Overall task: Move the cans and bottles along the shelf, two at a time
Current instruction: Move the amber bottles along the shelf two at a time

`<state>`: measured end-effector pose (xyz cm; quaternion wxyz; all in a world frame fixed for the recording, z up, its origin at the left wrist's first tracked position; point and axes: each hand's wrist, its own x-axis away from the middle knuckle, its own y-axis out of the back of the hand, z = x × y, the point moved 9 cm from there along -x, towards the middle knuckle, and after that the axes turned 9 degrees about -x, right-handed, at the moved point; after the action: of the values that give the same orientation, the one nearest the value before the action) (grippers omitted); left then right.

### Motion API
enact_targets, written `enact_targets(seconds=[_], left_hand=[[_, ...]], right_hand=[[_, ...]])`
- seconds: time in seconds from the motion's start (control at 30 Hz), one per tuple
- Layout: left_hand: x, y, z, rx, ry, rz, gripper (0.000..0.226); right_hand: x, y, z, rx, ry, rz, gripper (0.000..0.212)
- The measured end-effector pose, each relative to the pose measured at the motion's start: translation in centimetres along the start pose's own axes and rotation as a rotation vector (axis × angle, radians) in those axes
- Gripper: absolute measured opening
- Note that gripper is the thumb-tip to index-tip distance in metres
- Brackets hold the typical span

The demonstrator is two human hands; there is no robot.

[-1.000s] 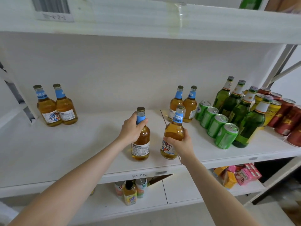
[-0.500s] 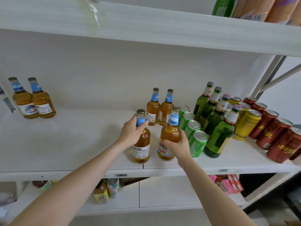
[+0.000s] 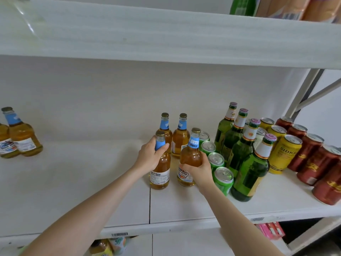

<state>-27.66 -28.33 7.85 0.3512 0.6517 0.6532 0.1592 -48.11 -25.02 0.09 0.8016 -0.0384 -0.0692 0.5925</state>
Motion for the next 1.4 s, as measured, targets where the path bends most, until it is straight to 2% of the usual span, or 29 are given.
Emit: enact_targets(seconds=[0.3,0.63,0.83,0.93,1.0,1.07,1.2,1.4], left_hand=[[-2.9,-0.7,1.1,0.021,-0.028,-0.030,0.023],[-3.9,-1.5,1.8,0.061,-0.072,-0.012,0.029],[-3.6,-2.1,2.3,0.146,-0.064,0.048,0.031],[-2.5,-2.6,4.8,0.330,0.044,0.096,0.053],[-0.6,-3.5,7.1,0.427,0.117,0.104,0.075],[1.6,-5.0,9.2,0.460,0.170,0.121,0.083],[3.7,-7.1,12.1,0.425,0.236,0.013,0.063],[3.8,-7.6,12.7,0.175,0.168,-0.090,0.057]], right_hand=[[-3.4,-1.1,-1.0,0.008,0.021,-0.005,0.080],[-4.4,-1.8,-1.0,0.040,0.082,0.061,0.072],[-3.5,-1.5,-1.2,0.043,0.116,0.074,0.085],[-2.8,-1.0,-2.0,0.054,0.137,0.079,0.092],[-2.3,-0.8,-2.7,0.049,0.162,0.085,0.089],[-2.0,-0.8,-3.1,0.056,0.183,0.083,0.083],[-1.7,-0.7,-3.3,0.062,0.208,0.033,0.067],[-1.7,-0.8,-4.3,0.084,0.230,0.026,0.072]])
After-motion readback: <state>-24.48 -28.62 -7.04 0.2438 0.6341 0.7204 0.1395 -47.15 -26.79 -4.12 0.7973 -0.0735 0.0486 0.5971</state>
